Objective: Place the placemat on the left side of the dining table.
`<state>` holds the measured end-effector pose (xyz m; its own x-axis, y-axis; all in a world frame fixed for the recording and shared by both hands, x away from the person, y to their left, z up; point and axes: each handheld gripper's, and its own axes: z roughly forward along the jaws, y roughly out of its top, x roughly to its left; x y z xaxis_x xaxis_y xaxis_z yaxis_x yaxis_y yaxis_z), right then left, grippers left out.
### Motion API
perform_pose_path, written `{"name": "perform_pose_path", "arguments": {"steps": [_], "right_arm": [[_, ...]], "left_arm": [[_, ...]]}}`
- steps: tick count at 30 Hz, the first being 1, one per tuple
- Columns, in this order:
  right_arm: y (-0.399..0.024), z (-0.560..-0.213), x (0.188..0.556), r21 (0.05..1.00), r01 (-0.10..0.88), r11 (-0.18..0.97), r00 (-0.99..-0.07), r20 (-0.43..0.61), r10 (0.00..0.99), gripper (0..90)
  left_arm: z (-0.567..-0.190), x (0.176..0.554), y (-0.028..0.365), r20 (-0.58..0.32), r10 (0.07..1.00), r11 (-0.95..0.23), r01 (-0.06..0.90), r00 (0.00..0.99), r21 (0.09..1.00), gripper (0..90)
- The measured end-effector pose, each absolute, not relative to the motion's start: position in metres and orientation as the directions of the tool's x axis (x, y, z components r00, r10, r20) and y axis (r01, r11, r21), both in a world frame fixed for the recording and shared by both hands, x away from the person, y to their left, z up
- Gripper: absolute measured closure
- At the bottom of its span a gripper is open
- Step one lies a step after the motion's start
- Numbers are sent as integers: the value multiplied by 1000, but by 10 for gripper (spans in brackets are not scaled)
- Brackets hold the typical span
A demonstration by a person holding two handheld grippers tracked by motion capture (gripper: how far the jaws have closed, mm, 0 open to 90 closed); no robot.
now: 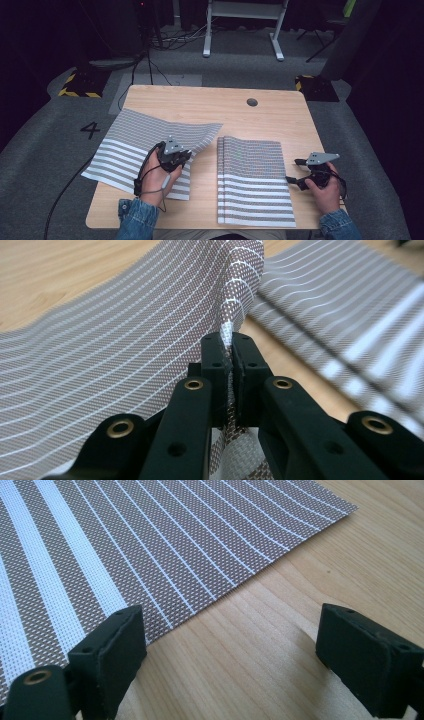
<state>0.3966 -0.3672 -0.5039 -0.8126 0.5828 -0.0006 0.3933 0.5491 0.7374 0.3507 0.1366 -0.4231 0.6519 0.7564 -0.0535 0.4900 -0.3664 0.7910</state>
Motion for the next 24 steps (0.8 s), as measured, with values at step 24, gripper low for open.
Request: {"name": "perform_pose_path", "arguments": {"steps": [24], "right_arm": [[-367,-504,397,737,394,549,-812,0,583,128]], "left_arm": [[-398,249,120,-160,318,-555,321,934,768,571]]}}
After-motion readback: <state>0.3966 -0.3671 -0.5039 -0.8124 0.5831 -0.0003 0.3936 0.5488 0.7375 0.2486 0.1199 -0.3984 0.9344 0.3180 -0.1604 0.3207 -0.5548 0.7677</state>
